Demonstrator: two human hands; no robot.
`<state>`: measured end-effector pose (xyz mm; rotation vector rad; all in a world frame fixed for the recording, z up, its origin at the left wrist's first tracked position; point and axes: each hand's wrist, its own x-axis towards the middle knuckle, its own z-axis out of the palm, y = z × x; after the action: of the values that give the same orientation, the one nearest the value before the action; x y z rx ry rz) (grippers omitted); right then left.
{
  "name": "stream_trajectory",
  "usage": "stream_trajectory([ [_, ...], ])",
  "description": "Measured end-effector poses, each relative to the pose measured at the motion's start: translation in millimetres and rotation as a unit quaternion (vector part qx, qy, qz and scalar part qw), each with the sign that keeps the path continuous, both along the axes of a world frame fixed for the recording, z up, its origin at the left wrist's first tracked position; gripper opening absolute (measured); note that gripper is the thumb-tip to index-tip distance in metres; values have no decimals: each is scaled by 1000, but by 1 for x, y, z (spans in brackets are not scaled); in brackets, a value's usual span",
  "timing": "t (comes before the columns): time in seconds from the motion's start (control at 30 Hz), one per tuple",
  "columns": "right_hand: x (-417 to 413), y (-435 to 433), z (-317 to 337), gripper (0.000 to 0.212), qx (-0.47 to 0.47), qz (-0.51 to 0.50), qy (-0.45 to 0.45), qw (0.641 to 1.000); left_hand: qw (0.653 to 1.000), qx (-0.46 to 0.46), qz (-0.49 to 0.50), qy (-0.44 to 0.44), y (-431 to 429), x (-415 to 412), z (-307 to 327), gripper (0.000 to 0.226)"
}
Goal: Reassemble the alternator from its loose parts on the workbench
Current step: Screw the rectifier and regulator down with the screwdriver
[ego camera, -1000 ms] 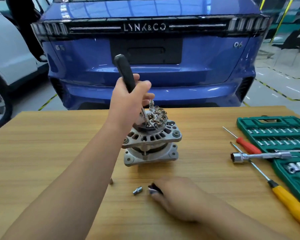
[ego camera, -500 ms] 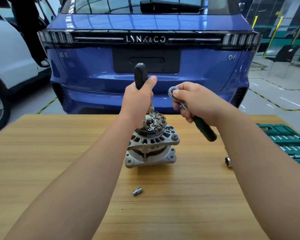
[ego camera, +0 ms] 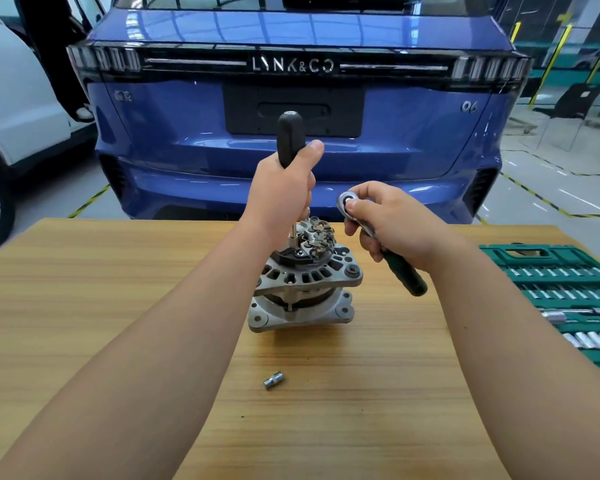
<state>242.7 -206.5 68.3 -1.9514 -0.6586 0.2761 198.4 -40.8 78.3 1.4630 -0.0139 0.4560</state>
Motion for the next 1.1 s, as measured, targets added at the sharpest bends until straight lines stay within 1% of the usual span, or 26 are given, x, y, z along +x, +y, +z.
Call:
stream_trajectory([
  [0.1, -1, 1, -4, 13, 4, -4, 3, 1000, 1000, 5, -8, -14, -2, -1, -2, 40],
  [0.23, -1, 1, -8, 14, 0, -4, 6, 1000, 999, -20, -15, -27, -3, -1, -2, 40],
  [0.37, -1, 0, -13, 14, -1, -2, 14, 1000, 999, -39, -28, -21, -3, -1, 0, 38],
  [0.53, -2, -1, -21, 13, -15, 0, 16, 1000, 1000, 1, -29, -3, -7, 0, 3, 39],
  [0.7, -5, -1, -21, 14, -11, -3, 14, 1000, 998, 45, -41, 31, -8, 2, 7, 53],
  [0.77, -7, 0, -18, 14, -5, -2, 9, 1000, 996, 50, -63, 38, -5, 2, 8, 52],
  [0.9, -7, 4, 6, 19, 9, 27, -23, 999, 990, 68, -121, 34, 0, 2, 8, 35],
  [1.0, 0, 8, 39, 25, 64, 30, -33, 997, 990, 89, -106, 27, 5, 2, 7, 19],
  [1.03, 4, 9, 50, 25, 85, 31, -25, 996, 990, 105, -93, 23, 6, 1, 6, 20],
  [1.1, 11, 14, 70, 26, 103, 60, -11, 993, 988, 136, -67, 18, 5, 0, 4, 31],
])
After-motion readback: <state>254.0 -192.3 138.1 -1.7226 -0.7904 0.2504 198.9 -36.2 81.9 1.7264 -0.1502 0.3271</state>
